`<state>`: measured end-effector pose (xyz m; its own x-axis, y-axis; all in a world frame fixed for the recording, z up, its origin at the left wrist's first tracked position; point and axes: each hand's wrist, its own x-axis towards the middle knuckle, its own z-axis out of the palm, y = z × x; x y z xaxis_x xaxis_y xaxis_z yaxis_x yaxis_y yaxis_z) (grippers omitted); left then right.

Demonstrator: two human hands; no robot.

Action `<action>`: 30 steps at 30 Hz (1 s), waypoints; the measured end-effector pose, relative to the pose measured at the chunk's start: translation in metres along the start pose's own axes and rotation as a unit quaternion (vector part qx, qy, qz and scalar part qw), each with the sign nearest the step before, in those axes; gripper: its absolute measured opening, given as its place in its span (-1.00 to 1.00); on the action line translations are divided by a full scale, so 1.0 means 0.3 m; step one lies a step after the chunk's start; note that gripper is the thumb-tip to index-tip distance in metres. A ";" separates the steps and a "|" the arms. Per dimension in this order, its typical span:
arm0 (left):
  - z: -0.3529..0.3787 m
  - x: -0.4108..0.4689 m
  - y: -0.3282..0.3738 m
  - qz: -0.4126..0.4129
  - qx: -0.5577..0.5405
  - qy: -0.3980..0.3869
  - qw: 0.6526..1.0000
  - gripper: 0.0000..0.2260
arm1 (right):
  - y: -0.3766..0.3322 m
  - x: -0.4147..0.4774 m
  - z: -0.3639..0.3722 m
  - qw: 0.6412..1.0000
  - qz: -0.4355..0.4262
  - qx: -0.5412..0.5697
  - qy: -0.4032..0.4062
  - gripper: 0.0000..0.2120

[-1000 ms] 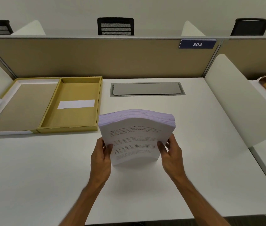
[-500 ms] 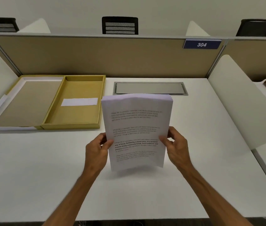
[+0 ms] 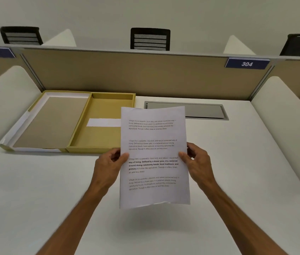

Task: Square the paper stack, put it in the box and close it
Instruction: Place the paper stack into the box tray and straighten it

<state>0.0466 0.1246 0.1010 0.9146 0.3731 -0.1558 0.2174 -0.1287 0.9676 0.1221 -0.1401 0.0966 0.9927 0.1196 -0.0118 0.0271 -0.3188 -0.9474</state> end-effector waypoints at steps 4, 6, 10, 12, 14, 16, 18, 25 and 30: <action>-0.129 0.112 0.017 -0.015 0.005 -0.002 1.000 -0.81 | -0.061 0.071 0.128 0.999 0.026 0.023 -0.004 -0.72; -0.199 0.176 0.029 -0.017 0.008 -0.007 1.000 -0.80 | -0.093 0.112 0.201 0.998 0.044 0.034 -0.007 -0.72; -0.345 0.321 0.056 -0.017 0.016 -0.014 1.000 -0.86 | -0.166 0.208 0.355 0.997 0.064 0.036 0.004 -0.75; -0.410 0.400 0.070 -0.013 0.028 -0.019 0.999 -0.89 | -0.204 0.264 0.429 0.997 0.068 0.031 0.013 -0.76; -0.468 0.480 0.081 -0.013 0.039 -0.026 0.999 -0.89 | -0.242 0.319 0.498 0.996 0.077 0.027 0.020 -0.77; -0.517 0.559 0.092 -0.018 0.041 -0.033 0.998 -0.88 | -0.271 0.375 0.560 0.996 0.082 0.020 0.025 -0.78; -0.554 0.636 0.101 -0.021 0.045 -0.041 0.998 -0.89 | -0.294 0.433 0.612 0.996 0.086 0.017 0.032 -0.78; -0.599 0.896 0.068 -0.058 0.067 -0.042 0.995 -0.84 | -0.301 0.670 0.753 0.994 0.108 -0.018 0.028 -0.84; -0.577 1.051 -0.022 -0.108 0.111 -0.040 0.987 -0.86 | -0.231 0.816 0.849 0.987 0.133 -0.086 0.016 -0.92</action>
<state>0.2747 0.4022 0.0799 0.8610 0.3419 -0.3766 0.4709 -0.2556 0.8444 0.3334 0.1507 0.0781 0.9704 -0.0181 -0.2409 -0.2186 -0.4905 -0.8436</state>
